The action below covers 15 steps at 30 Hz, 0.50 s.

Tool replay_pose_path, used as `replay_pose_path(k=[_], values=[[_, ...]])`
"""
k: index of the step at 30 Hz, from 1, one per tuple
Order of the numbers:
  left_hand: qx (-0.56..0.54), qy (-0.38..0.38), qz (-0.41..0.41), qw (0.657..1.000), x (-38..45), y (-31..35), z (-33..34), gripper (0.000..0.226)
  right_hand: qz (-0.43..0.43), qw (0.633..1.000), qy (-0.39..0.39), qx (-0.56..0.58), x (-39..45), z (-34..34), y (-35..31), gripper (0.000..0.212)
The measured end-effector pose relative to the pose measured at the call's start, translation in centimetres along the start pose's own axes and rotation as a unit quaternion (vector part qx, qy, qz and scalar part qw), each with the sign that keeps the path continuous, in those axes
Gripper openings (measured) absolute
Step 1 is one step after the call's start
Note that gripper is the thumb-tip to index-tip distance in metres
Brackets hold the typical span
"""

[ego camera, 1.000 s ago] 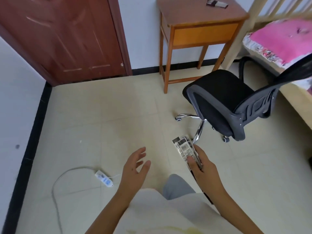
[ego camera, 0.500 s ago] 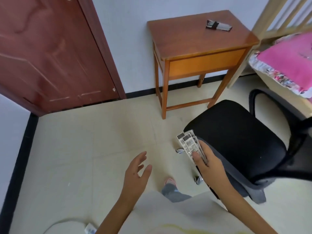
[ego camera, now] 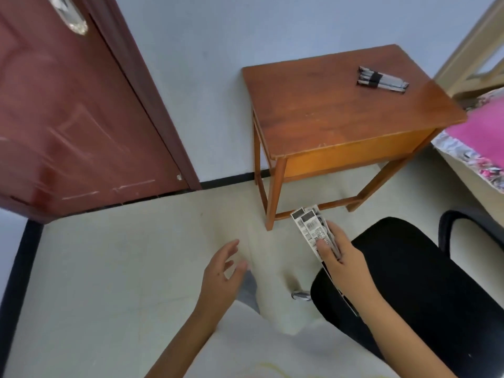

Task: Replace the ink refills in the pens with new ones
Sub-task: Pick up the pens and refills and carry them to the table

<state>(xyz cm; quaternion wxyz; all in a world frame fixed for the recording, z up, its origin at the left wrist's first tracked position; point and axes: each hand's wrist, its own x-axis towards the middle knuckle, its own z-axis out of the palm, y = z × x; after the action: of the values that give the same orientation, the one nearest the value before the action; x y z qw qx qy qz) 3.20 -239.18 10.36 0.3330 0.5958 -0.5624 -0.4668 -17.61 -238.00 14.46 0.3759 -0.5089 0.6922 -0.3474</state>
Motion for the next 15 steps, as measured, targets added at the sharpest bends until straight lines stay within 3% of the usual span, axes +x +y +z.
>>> replay_pose_path(k=[7, 15], values=[[0.033, -0.103, 0.024, 0.994, 14.6, 3.5, -1.5, 0.035, 0.084, 0.992, 0.092, 0.016, 11.4, -0.6, -3.7, 0.041], [0.033, -0.169, 0.025, 0.985, 26.6, 6.7, 1.8, 0.036, 0.132, 0.984, 0.116, -0.043, 20.7, -3.1, -3.4, 0.041]])
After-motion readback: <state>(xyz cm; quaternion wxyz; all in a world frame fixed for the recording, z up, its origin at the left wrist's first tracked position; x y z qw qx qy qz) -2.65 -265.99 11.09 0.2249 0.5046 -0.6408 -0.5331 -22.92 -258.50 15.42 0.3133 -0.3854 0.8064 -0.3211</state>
